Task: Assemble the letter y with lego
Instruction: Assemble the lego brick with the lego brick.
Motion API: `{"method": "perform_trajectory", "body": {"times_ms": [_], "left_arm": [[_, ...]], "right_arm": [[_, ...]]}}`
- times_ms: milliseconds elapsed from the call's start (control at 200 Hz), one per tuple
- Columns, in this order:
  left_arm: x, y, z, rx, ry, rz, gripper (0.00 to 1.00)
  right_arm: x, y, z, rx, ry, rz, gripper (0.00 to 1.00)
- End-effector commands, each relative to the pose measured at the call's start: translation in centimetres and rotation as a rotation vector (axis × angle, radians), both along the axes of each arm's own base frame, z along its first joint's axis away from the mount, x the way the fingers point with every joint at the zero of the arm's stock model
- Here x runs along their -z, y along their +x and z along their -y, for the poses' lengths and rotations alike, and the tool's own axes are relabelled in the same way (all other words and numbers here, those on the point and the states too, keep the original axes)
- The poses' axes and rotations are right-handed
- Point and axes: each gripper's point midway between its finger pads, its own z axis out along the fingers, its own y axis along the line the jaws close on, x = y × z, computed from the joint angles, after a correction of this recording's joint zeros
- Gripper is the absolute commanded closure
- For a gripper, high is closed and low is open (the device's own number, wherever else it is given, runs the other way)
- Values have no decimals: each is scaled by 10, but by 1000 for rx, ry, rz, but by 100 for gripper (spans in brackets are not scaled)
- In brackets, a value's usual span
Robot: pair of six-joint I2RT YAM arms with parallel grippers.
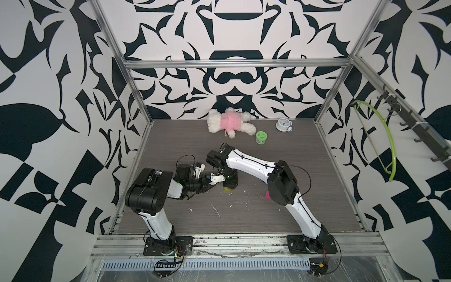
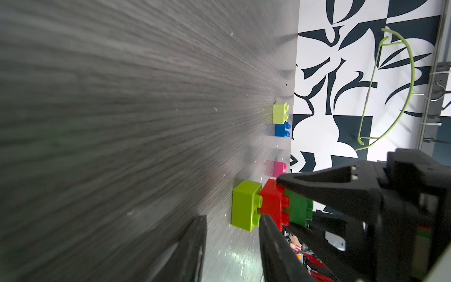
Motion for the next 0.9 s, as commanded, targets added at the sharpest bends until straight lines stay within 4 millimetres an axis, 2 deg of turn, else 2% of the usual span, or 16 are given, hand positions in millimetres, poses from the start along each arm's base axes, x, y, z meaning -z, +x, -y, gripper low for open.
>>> {"method": "perform_trajectory", "body": {"times_ms": [0,295,550,740,895], "left_arm": [[41,-20,-17,-75,121,-171,58],[44,-12,-32,-148,136,-208,57],[42,-5,-40,-183,137,-219,57],[40,1,-49,-221,131,-221,57],[39,5,-56,-245,129,-212,57]], "right_arm": [[20,-5,2,22,-17,-27,82],[28,-8,9,33,-52,-37,82],[15,-5,8,105,-34,-4,83],[27,-10,14,138,-67,-25,84],[25,-7,10,138,-80,-26,84]]}}
